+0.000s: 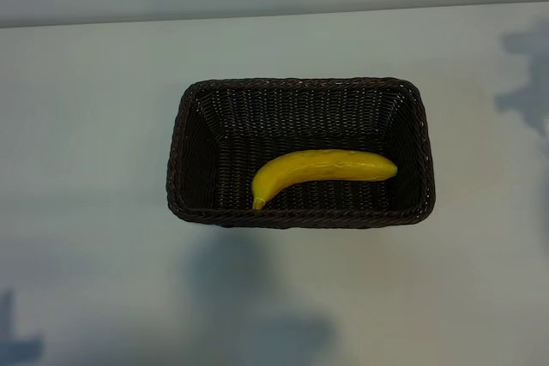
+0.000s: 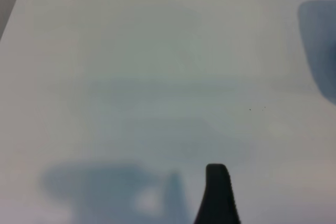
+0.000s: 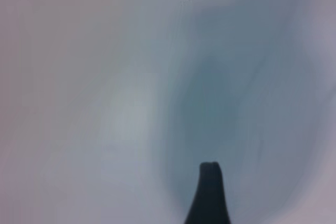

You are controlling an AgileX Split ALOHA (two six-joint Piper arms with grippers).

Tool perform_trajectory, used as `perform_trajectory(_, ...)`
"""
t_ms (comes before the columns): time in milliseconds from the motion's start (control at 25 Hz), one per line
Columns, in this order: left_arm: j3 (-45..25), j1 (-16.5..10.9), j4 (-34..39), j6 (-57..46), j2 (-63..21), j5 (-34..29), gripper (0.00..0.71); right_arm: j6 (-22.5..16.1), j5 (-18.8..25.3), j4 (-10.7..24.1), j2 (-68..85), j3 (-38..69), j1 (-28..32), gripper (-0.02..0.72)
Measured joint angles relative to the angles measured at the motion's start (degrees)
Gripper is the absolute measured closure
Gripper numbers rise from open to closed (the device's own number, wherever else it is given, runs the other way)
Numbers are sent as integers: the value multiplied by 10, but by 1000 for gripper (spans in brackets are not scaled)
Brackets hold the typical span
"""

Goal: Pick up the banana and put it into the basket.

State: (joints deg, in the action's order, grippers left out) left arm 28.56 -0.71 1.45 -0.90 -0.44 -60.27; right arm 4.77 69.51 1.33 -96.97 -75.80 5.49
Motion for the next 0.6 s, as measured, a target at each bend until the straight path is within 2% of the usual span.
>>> perform_trajectory(360,0,0,0,1,0,0,138,-1,-6,5,149,201,0,111)
perform_trajectory(600,0,0,0,1,0,0,138,-7,-3,-6,267,314,0,112)
